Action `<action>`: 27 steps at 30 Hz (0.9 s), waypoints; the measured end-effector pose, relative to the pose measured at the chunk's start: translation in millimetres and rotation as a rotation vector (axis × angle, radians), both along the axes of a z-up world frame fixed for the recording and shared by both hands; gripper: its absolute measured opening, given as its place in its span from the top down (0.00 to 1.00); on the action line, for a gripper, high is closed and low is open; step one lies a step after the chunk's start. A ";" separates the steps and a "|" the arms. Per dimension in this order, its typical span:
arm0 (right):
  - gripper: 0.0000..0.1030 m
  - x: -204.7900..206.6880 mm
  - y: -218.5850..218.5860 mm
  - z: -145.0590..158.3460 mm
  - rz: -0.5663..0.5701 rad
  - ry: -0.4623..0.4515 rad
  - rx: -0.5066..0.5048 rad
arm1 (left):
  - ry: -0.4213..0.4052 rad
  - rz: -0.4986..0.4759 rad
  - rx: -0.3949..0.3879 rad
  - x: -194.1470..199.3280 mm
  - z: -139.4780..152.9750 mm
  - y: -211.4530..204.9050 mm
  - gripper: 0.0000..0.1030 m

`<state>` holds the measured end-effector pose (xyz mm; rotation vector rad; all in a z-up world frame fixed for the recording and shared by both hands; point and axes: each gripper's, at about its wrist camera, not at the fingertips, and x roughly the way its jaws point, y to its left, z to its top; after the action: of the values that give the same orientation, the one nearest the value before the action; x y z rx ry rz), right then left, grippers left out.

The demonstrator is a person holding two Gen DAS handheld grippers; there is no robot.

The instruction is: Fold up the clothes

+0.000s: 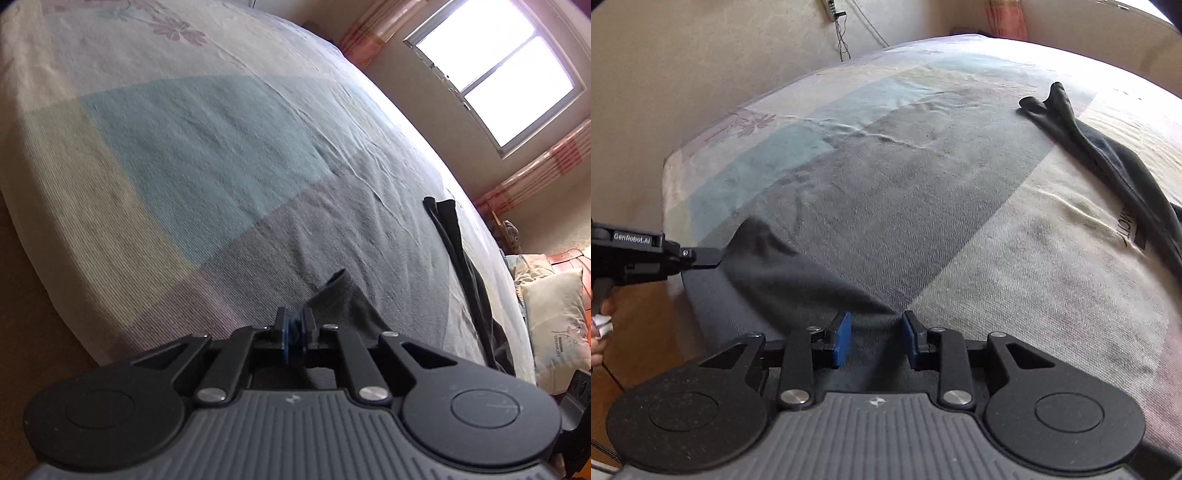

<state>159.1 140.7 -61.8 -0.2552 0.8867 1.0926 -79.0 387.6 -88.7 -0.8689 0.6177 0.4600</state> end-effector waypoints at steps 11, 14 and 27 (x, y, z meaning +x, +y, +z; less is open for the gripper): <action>0.53 8.0 -178.1 36.8 -0.330 -0.109 -0.077 | 0.116 -0.319 0.367 42.4 49.4 -67.8 0.55; 0.53 14.4 -226.1 26.4 -0.458 -0.086 -0.132 | 0.140 -0.514 0.514 77.8 44.4 -119.1 0.46; 0.22 53.4 -236.2 -10.6 -0.574 -0.083 -0.070 | 0.240 -0.614 0.548 81.1 7.5 -155.6 0.34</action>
<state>212.4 -95.5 -72.4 -0.0909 0.8524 0.5154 2.1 232.0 -81.2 -0.0806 0.8842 0.1533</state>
